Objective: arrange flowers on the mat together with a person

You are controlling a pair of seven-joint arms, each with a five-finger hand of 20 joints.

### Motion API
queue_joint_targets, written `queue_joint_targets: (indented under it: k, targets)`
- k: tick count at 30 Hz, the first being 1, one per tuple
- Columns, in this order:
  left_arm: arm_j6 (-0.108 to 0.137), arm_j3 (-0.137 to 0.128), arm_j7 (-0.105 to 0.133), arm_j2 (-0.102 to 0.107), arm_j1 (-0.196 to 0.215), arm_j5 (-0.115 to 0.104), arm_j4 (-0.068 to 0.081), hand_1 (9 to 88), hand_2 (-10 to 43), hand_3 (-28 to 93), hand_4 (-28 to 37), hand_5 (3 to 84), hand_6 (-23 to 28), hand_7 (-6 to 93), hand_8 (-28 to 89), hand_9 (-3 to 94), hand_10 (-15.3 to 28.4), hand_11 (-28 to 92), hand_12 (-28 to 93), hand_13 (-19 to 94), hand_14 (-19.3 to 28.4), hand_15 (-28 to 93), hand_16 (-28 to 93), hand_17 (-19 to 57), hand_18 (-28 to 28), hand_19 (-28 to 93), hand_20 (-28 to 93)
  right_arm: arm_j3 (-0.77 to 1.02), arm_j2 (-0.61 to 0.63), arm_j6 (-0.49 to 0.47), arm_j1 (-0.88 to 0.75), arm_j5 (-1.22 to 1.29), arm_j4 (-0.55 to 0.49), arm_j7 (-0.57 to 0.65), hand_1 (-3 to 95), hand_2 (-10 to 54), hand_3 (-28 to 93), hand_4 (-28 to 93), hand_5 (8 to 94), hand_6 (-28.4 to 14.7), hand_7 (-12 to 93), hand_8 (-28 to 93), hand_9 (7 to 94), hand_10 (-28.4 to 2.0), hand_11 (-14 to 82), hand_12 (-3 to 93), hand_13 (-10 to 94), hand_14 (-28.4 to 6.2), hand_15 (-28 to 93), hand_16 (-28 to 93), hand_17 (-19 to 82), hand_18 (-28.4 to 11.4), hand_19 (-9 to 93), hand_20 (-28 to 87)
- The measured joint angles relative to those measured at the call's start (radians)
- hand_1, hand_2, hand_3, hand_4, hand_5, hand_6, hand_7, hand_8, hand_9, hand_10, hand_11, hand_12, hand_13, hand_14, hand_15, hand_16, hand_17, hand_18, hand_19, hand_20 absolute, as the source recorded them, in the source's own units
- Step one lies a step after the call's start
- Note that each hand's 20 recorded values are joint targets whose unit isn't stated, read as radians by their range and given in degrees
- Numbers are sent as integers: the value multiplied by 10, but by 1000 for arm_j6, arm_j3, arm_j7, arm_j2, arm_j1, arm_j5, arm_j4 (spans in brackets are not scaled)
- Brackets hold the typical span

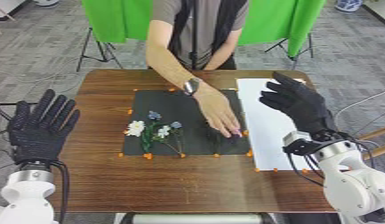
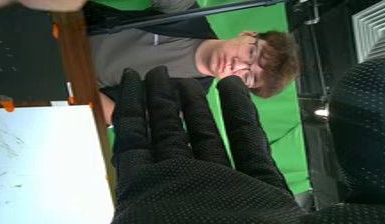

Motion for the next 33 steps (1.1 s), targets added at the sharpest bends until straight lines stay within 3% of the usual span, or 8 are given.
queue_joint_targets:
  k: [13,26,33]
  targets:
    - [16,5,8,-1,-1,-42,0,253,143,687,-283,410,73,142,-105,365,150,188,87,258,137,283,-72,-54,135,318,120,-1,-4,-2,0,9,1,9,224,1,701,-234,390,-39,93,-78,386,-161,38,156,344,-144,137,250,158,-159,336,177]
    - [17,11,17,-1,-9,-52,0,251,142,691,-283,409,72,143,-107,366,151,188,87,260,137,284,-73,-53,135,319,117,0,-8,-6,-2,9,1,11,224,1,702,-235,390,-38,94,-78,385,-159,38,157,343,-145,137,250,156,-160,335,175]
    - [17,1,26,5,3,-53,-10,253,142,690,-283,410,72,144,-107,366,150,186,86,260,137,284,-72,-53,135,318,116,1,-8,-9,-2,9,1,14,223,7,697,-233,390,-39,93,-78,385,-160,38,157,343,-145,135,250,156,-160,334,174]
